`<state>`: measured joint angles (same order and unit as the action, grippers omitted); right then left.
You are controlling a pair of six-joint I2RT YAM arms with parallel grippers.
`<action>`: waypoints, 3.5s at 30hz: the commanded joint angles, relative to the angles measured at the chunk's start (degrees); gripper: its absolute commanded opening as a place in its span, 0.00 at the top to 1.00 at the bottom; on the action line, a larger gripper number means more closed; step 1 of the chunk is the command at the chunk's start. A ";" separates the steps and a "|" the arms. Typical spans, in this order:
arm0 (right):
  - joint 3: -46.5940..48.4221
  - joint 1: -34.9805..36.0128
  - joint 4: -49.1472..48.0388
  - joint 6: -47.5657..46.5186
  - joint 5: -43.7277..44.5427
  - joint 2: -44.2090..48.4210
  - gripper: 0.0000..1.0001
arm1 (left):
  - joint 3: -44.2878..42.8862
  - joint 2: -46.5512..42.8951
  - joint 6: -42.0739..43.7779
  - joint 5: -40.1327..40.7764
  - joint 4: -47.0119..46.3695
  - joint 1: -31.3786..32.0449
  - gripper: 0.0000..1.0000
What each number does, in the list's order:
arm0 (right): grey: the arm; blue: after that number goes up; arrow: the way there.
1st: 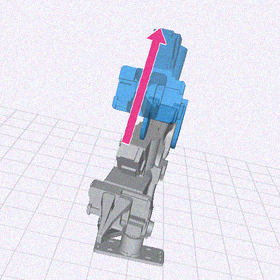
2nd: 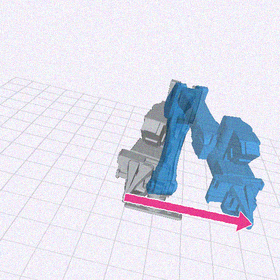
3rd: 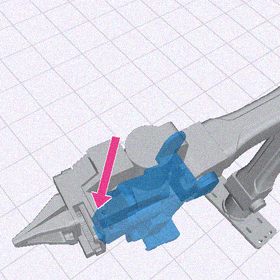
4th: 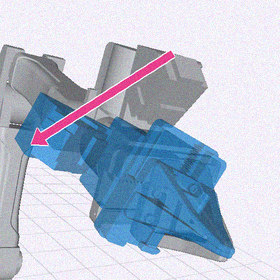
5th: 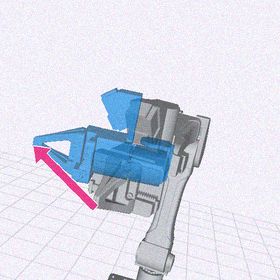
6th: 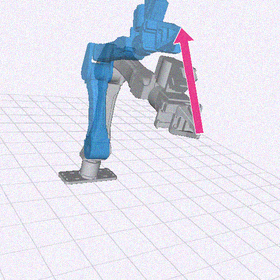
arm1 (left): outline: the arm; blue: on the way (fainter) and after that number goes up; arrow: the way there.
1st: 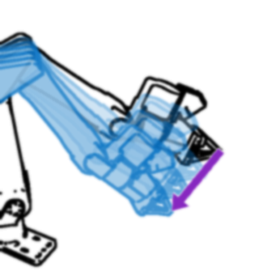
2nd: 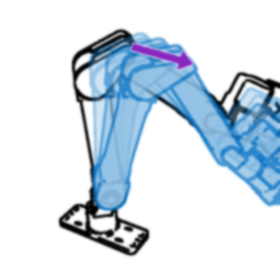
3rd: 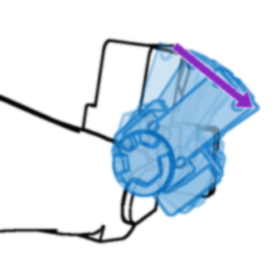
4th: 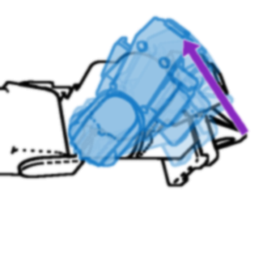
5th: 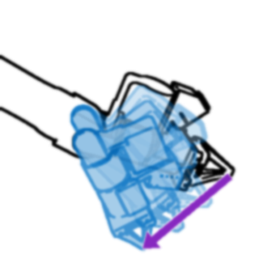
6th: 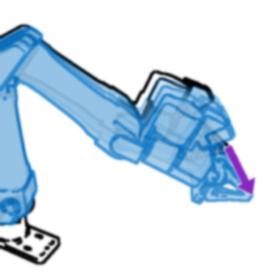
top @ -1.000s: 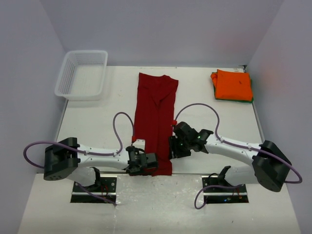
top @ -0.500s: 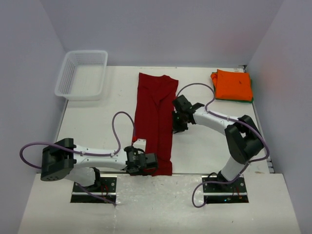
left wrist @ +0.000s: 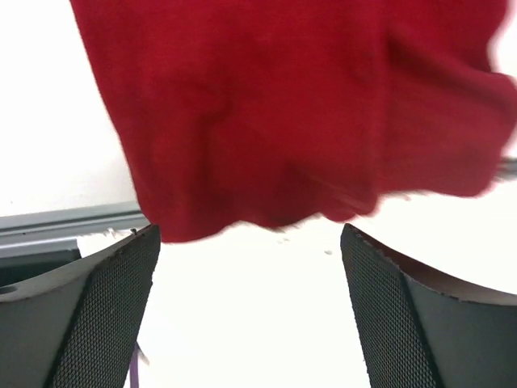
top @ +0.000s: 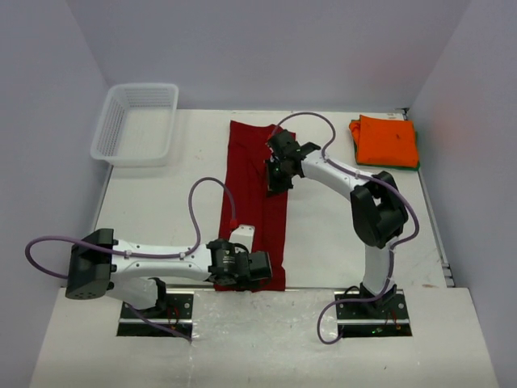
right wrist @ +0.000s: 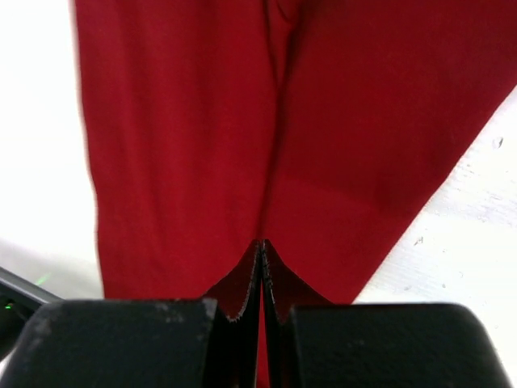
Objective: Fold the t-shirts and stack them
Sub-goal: Rotate the tshirt 90 degrees
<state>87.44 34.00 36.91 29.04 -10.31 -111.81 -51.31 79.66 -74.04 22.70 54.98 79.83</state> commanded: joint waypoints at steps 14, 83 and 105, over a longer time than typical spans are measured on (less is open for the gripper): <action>-7.81 -4.55 3.52 -2.76 4.60 12.47 1.00 | -19.27 7.79 18.39 13.35 -1.95 -12.92 1.00; 2.21 -15.45 8.89 -8.03 -6.13 25.94 1.00 | -60.57 54.99 49.52 -36.32 -30.46 -59.00 0.64; 1.86 -15.72 8.80 -8.65 -7.27 25.06 1.00 | -60.84 54.02 49.70 -39.04 -31.86 -59.18 1.00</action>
<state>88.79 18.57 45.89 21.52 -16.08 -87.79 -109.62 135.50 -25.67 -13.74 24.75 21.02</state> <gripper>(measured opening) 0.003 0.008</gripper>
